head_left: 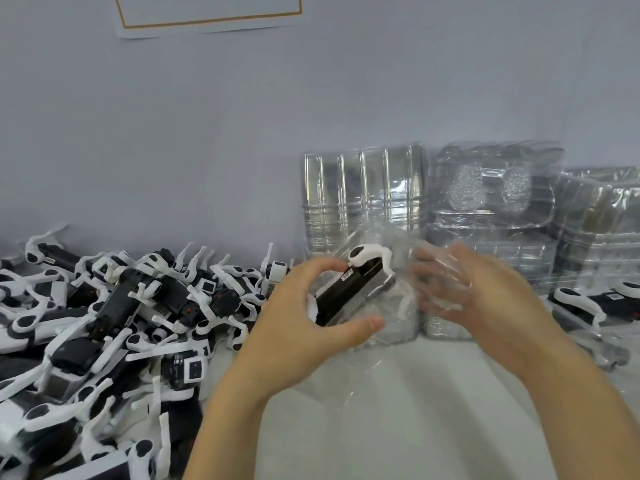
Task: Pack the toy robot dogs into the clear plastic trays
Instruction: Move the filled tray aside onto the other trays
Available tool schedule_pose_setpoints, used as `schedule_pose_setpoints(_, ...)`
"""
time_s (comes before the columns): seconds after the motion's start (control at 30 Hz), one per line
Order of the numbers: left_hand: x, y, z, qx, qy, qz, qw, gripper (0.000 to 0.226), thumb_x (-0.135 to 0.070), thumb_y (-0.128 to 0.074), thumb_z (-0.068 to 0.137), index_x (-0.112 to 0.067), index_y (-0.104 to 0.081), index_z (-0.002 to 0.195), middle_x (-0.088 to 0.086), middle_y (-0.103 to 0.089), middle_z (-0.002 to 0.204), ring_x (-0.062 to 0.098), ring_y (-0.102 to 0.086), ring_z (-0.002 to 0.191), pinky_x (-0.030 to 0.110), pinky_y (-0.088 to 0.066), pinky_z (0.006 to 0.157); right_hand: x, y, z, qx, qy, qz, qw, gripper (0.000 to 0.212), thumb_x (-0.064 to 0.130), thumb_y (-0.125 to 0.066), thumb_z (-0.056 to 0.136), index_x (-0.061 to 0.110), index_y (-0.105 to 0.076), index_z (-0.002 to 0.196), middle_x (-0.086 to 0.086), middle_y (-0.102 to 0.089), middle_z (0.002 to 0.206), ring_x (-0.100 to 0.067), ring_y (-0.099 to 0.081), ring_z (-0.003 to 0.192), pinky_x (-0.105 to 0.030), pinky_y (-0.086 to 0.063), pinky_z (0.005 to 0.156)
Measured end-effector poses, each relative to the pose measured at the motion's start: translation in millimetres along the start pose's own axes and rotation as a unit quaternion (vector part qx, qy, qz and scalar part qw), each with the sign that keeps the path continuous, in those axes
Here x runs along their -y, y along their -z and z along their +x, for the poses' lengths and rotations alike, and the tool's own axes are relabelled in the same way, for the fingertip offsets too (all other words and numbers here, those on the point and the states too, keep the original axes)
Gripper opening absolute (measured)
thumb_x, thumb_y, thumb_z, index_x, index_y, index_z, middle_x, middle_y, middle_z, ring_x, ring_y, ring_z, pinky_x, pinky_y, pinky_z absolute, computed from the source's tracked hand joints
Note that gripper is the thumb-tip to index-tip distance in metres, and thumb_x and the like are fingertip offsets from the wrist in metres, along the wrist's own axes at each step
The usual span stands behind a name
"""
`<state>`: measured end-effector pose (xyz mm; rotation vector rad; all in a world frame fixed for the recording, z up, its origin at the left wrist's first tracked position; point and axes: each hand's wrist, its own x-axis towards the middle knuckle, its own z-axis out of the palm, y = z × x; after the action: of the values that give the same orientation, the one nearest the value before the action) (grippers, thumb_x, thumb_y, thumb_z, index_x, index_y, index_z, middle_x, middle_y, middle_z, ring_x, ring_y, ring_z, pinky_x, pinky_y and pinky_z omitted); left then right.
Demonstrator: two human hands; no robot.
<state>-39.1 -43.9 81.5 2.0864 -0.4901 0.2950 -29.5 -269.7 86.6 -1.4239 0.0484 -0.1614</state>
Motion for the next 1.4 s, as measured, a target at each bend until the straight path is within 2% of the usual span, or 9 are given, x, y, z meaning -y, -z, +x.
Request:
schedule_pose_setpoints(0.27, -13.6, -17.4, -3.2, 0.043, -0.017, 0.223, 0.974, 0.084, -0.086, -0.054, 0.049, -0.063, -0.034, 0.127, -0.023, -0.02, 0.147, 0.008, -0.011, 0.143, 0.037, -0.003, 0.121, 15.8, 18.6, -11.8, 0.042, -0.022, -0.183, 0.982, 0.072, 0.094, -0.055, 0.061, 0.041, -0.071, 0.107, 0.009, -0.076, 0.096, -0.016, -0.075, 0.086, -0.04, -0.057, 0.079)
schedule_pose_setpoints(0.53, -17.2, -46.8, -1.2, 0.039, -0.077, 0.335, 0.938, 0.099, -0.087, -0.055, 0.058, -0.055, -0.014, 0.142, -0.011, 0.0, 0.157, 0.02, 0.007, 0.148, 0.053, 0.009, 0.121, 3.6, 16.5, -10.0, 0.015, -0.011, -0.212, 0.977, 0.048, 0.062, -0.077, 0.07, 0.043, -0.063, 0.112, 0.012, -0.074, 0.103, -0.013, -0.073, 0.092, -0.044, -0.056, 0.092)
schedule_pose_setpoints(0.73, -20.1, -47.9, 2.0, 0.007, -0.091, 0.298, 0.95, 0.116, -0.097, -0.048, 0.048, -0.061, 0.004, 0.145, -0.021, 0.018, 0.161, 0.01, 0.028, 0.148, 0.049, 0.012, 0.122, 1.5, 22.8, -1.7, -0.032, 0.065, -0.091, 0.993, 0.077, 0.057, -0.086, 0.049, 0.044, -0.059, 0.12, 0.006, -0.076, 0.101, -0.02, -0.074, 0.096, -0.049, -0.054, 0.095)
schedule_pose_setpoints(0.83, -23.1, -40.4, 2.2, -0.057, -0.054, 0.096, 0.992, 0.103, -0.099, -0.05, 0.051, -0.068, -0.01, 0.141, -0.031, -0.004, 0.16, -0.006, 0.006, 0.149, 0.035, -0.006, 0.121, 1.6, 28.3, -1.4, -0.061, 0.078, -0.046, 0.994, 0.074, 0.058, -0.086, 0.043, 0.043, -0.062, 0.112, 0.001, -0.076, 0.103, -0.023, -0.074, 0.096, -0.051, -0.054, 0.096)
schedule_pose_setpoints(0.93, -19.1, -35.3, 6.0, -0.177, 0.06, -0.13, 0.974, 0.074, -0.092, -0.052, 0.066, -0.056, -0.039, 0.13, -0.037, -0.043, 0.133, -0.026, -0.038, 0.119, 0.023, -0.038, 0.105, 1.3, 34.5, -0.2, -0.064, 0.071, -0.023, 0.995, 0.075, 0.055, -0.087, 0.047, 0.04, -0.062, 0.116, -0.002, -0.074, 0.112, -0.024, -0.073, 0.099, -0.05, -0.053, 0.098)
schedule_pose_setpoints(1.03, -15.4, -33.8, 9.6, -0.092, 0.218, -0.249, 0.939, 0.085, -0.076, -0.063, 0.06, -0.03, -0.056, 0.131, -0.008, -0.064, 0.129, 0.01, -0.064, 0.115, 0.037, -0.05, 0.095, 1.5, 34.2, -0.6, -0.036, 0.061, -0.009, 0.997, 0.086, 0.049, -0.087, 0.052, 0.031, -0.059, 0.132, -0.001, -0.075, 0.113, -0.023, -0.073, 0.1, -0.05, -0.053, 0.098)
schedule_pose_setpoints(1.13, -10.5, -38.1, 11.7, -0.056, 0.289, -0.389, 0.873, 0.051, -0.054, -0.067, 0.082, -0.016, -0.07, 0.116, 0.012, -0.074, 0.109, 0.033, -0.074, 0.09, 0.044, -0.06, 0.078, -0.2, 30.6, 0.3, -0.039, 0.062, -0.043, 0.996, 0.084, 0.052, -0.086, 0.052, 0.033, -0.061, 0.131, 0.005, -0.071, 0.119, -0.016, -0.073, 0.101, -0.041, -0.055, 0.089)
schedule_pose_setpoints(1.27, -4.0, -42.3, 13.1, -0.065, 0.308, -0.376, 0.871, 0.028, -0.045, -0.064, 0.091, -0.019, -0.072, 0.097, 0.006, -0.073, 0.09, 0.022, -0.069, 0.068, 0.031, -0.055, 0.055, -3.4, 32.9, -0.2, -0.032, 0.049, -0.084, 0.995, 0.084, 0.058, -0.084, 0.054, 0.035, -0.06, 0.131, 0.005, -0.064, 0.129, -0.017, -0.064, 0.116, -0.043, -0.054, 0.094)
schedule_pose_setpoints(1.4, 1.7, -43.6, 13.7, -0.086, 0.337, -0.319, 0.882, 0.032, -0.045, -0.066, 0.091, -0.018, -0.068, 0.109, 0.004, -0.071, 0.097, 0.021, -0.066, 0.074, 0.032, -0.05, 0.059, -3.8, 31.6, -5.2, -0.033, 0.056, -0.132, 0.989, 0.08, 0.065, -0.079, 0.056, 0.041, -0.057, 0.13, 0.015, -0.058, 0.13, -0.01, -0.056, 0.121, -0.038, -0.052, 0.095)
